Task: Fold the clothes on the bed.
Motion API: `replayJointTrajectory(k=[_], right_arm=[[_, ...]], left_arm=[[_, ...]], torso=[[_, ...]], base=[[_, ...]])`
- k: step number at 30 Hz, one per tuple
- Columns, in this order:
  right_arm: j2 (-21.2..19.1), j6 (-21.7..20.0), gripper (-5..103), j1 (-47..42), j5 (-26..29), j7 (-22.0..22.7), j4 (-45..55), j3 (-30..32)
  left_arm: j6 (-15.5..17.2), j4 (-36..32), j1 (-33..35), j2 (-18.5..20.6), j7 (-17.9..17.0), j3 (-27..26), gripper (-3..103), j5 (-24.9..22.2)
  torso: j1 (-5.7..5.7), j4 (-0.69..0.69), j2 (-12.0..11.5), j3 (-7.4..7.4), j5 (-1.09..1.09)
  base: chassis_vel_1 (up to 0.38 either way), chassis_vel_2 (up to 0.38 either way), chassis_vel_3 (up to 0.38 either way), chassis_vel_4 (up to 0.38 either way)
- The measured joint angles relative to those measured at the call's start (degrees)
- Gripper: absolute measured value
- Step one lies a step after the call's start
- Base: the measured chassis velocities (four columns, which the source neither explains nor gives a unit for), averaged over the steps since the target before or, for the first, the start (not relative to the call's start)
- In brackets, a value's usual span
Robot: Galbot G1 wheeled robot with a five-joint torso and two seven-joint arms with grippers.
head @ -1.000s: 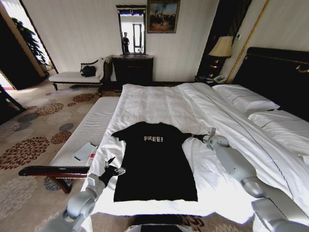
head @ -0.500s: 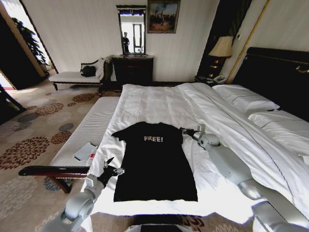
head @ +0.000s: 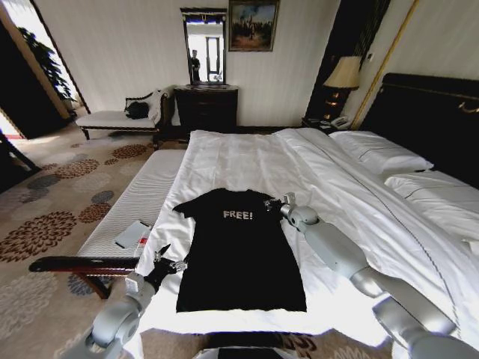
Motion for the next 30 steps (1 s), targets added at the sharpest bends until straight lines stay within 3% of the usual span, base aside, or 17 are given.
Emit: replayJointTrajectory(k=[8, 11, 13, 14, 16, 20, 23, 30], right_arm=[[3.85, 0.37, -2, 0.98, -1.17, 0.92, -3.93, -1.03], [5.4, 0.71, 14, 1.12, -1.7, 1.43, -4.41, -1.74], [5.49, 0.83, 14, 1.03, -1.87, 1.57, -4.2, -1.86], [5.41, 0.88, 19, 0.84, -2.04, 1.68, -3.67, -1.95], [4.13, 0.88, 30, 0.18, -2.2, 1.83, -1.84, -1.96], [1.12, 0.59, 41, -1.6, -1.85, 2.46, 2.25, -0.62], [-1.28, -0.14, 57, -3.87, -0.31, 3.84, 6.3, 2.2], [-5.35, -0.49, 74, -7.9, -1.12, 4.12, 10.24, 7.01]], left_arm=[[-0.31, -0.14, 1.1, -0.02, 0.0, -1.69, 100, -0.37], [-0.35, -0.3, 1.46, -0.02, 0.0, -2.38, 100, -0.71], [-0.37, -0.3, 1.56, -0.03, 0.0, -2.48, 100, -0.72], [-0.39, -0.3, 1.62, -0.05, 0.0, -2.51, 100, -0.73], [-0.4, -0.22, 1.46, -0.1, -0.01, -2.25, 100, -0.72], [-0.34, -0.03, 0.27, 0.05, -0.01, -0.85, 100, -0.68], [-0.02, 0.06, -1.16, 0.34, 0.0, 0.63, 100, -0.66], [0.38, -0.15, -2.17, 0.65, 0.0, 1.91, 100, -0.68]], torso=[[0.0, 0.0, 0.0, 0.0, 0.0], [0.0, 0.01, 0.0, 0.0, 0.01], [0.0, 0.02, 0.0, 0.0, 0.01], [0.0, 0.02, 0.0, 0.0, 0.01], [0.0, 0.02, 0.0, 0.0, 0.01], [0.0, -0.05, 0.0, 0.0, 0.01], [0.0, 0.01, 0.0, 0.0, 0.03], [0.0, -0.01, 0.0, 0.0, 0.01]], base=[[0.0, 0.0, 0.0, 0.0], [0.0, 0.0, 0.0, 0.0], [0.0, 0.0, 0.0, 0.0], [0.0, 0.0, 0.0, 0.0], [0.0, 0.0, 0.0, 0.0], [0.0, 0.0, 0.0, 0.0], [0.0, 0.0, 0.0, 0.0], [0.0, 0.0, 0.0, 0.0]])
